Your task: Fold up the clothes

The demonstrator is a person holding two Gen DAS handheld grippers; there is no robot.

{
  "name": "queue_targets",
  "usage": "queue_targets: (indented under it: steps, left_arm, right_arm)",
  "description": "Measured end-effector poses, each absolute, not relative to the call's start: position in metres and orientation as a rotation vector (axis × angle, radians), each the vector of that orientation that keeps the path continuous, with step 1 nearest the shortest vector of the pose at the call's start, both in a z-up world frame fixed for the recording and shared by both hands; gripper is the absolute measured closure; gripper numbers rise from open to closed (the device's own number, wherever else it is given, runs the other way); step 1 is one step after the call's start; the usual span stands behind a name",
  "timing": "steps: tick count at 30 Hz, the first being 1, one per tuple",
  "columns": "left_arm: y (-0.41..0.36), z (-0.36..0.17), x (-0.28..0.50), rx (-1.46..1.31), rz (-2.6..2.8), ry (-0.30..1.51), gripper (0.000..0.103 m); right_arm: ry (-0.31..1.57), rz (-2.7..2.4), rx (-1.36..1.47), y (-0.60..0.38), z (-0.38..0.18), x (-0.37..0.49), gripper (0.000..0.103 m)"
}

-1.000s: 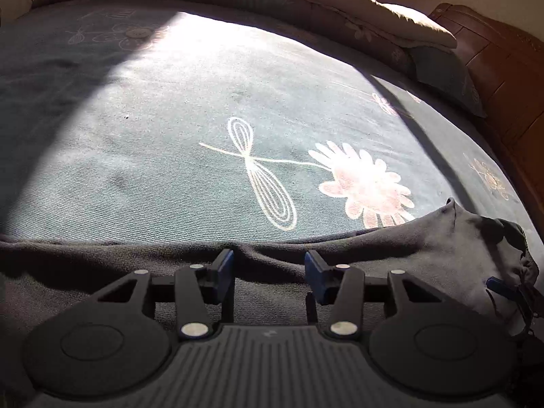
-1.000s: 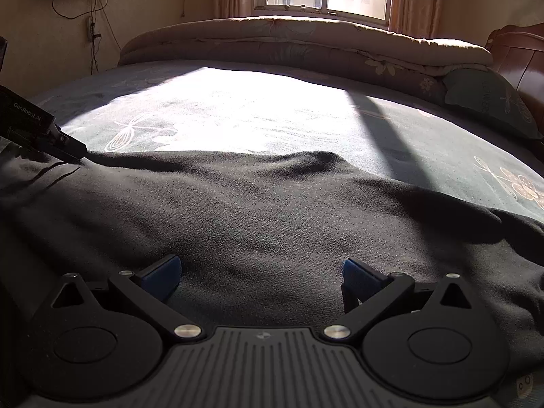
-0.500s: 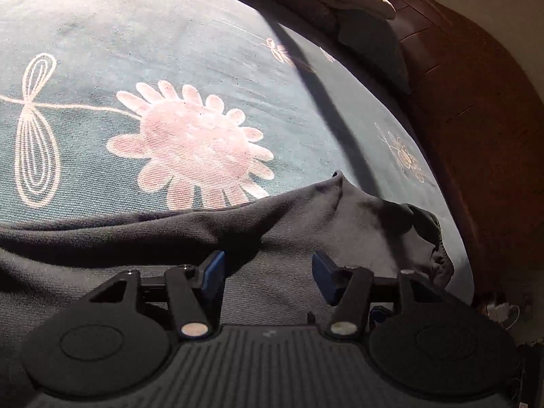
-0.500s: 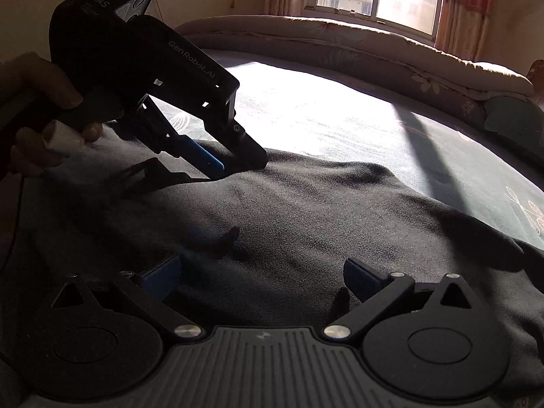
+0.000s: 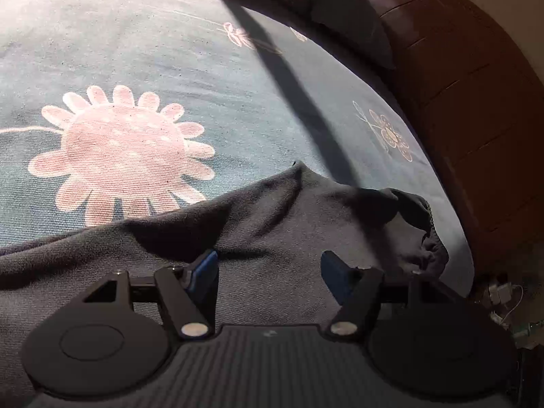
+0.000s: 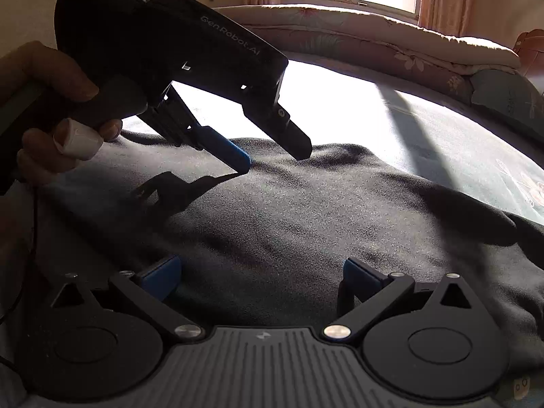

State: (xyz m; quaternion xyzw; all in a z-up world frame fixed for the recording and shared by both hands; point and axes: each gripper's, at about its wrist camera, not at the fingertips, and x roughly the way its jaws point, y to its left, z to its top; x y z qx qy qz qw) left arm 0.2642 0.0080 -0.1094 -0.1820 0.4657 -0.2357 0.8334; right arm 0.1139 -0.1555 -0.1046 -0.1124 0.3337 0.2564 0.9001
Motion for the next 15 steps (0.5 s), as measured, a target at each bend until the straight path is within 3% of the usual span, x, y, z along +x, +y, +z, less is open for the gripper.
queue_targets:
  steps: [6,8,15]
  left_arm:
    - [0.023,-0.077,0.264,-0.306,-0.399,0.99,0.036]
    - [0.03,-0.062,0.248,-0.245,-0.434,0.987,0.032]
    - [0.047,-0.066,0.159,0.016,-0.414,0.996,0.031]
  right_arm:
    - [0.701,0.51,-0.199,-0.162,-0.104,0.12,0.0]
    - [0.702,0.498,-0.179,-0.165,-0.103,0.122,0.0]
    - [0.711,0.46,-0.123,-0.174,-0.103,0.127,0.0]
